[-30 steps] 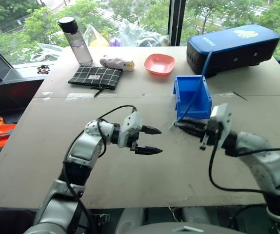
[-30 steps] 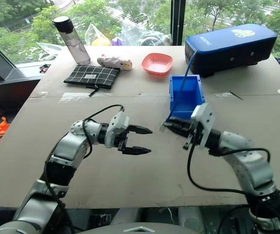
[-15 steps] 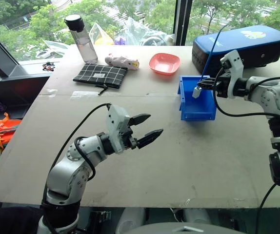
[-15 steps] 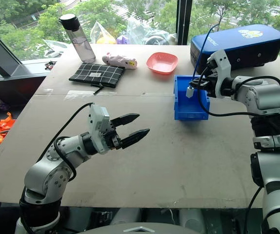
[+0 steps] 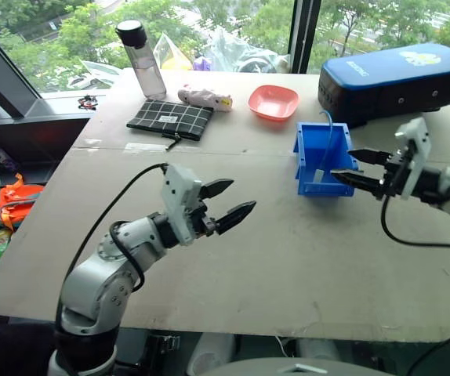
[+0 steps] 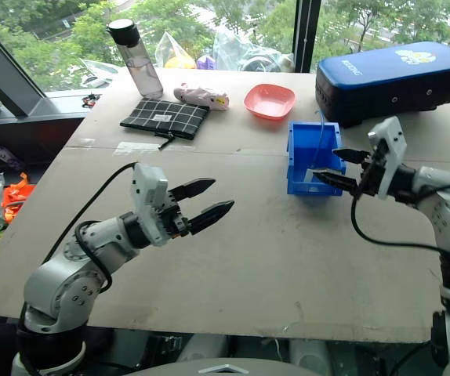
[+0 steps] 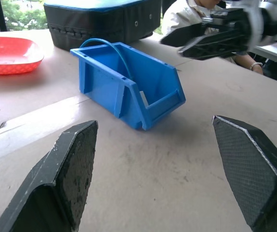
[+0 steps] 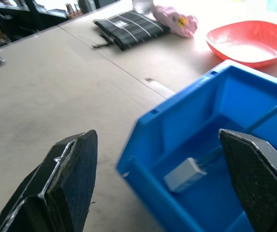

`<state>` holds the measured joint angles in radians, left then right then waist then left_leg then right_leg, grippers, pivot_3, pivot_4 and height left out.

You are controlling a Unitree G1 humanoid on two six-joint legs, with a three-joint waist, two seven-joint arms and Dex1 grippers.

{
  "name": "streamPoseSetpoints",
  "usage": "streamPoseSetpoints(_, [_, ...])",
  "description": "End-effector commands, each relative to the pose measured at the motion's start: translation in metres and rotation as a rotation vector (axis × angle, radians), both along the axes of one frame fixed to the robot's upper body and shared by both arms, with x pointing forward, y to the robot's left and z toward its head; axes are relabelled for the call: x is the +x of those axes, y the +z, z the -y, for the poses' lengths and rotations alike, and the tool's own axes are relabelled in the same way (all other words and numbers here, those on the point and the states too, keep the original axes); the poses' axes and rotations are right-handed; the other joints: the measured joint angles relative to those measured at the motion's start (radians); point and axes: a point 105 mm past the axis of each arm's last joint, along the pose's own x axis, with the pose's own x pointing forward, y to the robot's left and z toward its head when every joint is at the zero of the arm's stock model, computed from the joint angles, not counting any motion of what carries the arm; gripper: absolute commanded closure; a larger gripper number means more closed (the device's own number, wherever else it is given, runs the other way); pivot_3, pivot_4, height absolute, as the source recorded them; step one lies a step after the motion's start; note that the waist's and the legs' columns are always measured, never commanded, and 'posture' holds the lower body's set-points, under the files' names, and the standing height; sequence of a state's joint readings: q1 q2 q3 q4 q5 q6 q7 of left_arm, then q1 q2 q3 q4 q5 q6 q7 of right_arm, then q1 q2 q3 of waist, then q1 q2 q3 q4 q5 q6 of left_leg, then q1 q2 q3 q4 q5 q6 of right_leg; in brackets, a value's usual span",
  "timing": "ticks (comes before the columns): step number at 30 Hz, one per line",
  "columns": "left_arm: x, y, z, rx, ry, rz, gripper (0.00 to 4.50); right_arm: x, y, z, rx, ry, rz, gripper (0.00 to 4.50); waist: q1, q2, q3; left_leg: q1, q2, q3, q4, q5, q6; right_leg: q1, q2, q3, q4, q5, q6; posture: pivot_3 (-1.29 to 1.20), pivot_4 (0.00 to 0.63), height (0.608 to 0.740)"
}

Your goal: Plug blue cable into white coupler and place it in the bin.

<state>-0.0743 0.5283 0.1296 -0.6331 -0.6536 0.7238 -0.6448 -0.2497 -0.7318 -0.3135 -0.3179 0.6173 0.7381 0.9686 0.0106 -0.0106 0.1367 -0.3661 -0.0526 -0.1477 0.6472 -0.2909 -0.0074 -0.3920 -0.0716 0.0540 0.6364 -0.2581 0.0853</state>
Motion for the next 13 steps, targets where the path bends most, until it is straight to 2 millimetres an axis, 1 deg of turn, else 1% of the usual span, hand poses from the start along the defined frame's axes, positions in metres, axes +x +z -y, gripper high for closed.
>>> streamPoseSetpoints(1, [-0.016,0.000,-0.016,0.030,-0.023,-0.020,0.65,-0.046,0.012,0.020,-0.135,0.010,0.140,0.40,-0.001,0.000,0.000,0.002,0.000,0.002,0.000,-0.001,0.001,0.001,0.000,0.002,0.000,0.000,0.000,0.00,0.150,0.736])
streamPoseSetpoints(3, [-0.029,-0.012,-0.028,0.087,-0.031,-0.066,0.65,-0.070,-0.003,0.044,-0.224,-0.022,0.114,0.40,0.000,-0.001,0.000,0.004,0.000,0.002,0.000,-0.001,0.002,0.003,0.000,0.002,0.000,0.000,0.000,0.00,0.150,0.736])
streamPoseSetpoints(4, [-0.034,-0.015,-0.032,0.102,-0.036,-0.083,0.65,-0.079,-0.008,0.053,-0.246,-0.037,0.098,0.40,-0.001,0.000,0.000,0.007,0.001,0.004,0.000,-0.002,0.003,0.007,0.001,-0.001,-0.002,0.000,0.000,0.00,0.150,0.736])
streamPoseSetpoints(7, [-0.049,-0.021,-0.042,0.125,-0.043,-0.134,0.65,-0.096,-0.017,0.077,-0.283,-0.092,0.059,0.40,-0.004,0.002,0.002,0.008,0.001,0.006,0.001,-0.002,0.004,0.010,0.001,0.001,-0.004,0.000,0.000,0.00,0.150,0.736])
streamPoseSetpoints(9, [-0.058,-0.027,-0.050,0.153,-0.041,-0.164,0.65,-0.105,-0.022,0.088,-0.301,-0.115,0.034,0.40,-0.006,0.002,0.003,0.010,0.002,0.007,0.001,-0.002,0.004,0.012,0.001,0.001,-0.005,-0.001,0.000,0.00,0.150,0.736])
streamPoseSetpoints(11, [-0.062,-0.032,-0.058,0.169,-0.037,-0.185,0.65,-0.112,-0.028,0.093,-0.318,-0.119,0.012,0.40,-0.005,0.003,0.003,0.012,0.002,0.007,0.000,-0.003,0.004,0.015,0.001,0.000,-0.007,-0.001,-0.001,0.00,0.150,0.736])
streamPoseSetpoints(13, [-0.065,-0.033,-0.060,0.159,-0.049,-0.200,0.65,-0.118,-0.036,0.097,-0.341,-0.111,-0.001,0.40,-0.003,0.003,0.003,0.012,0.002,0.007,0.000,-0.003,0.004,0.015,0.001,0.000,-0.007,-0.001,-0.001,0.00,0.150,0.736])
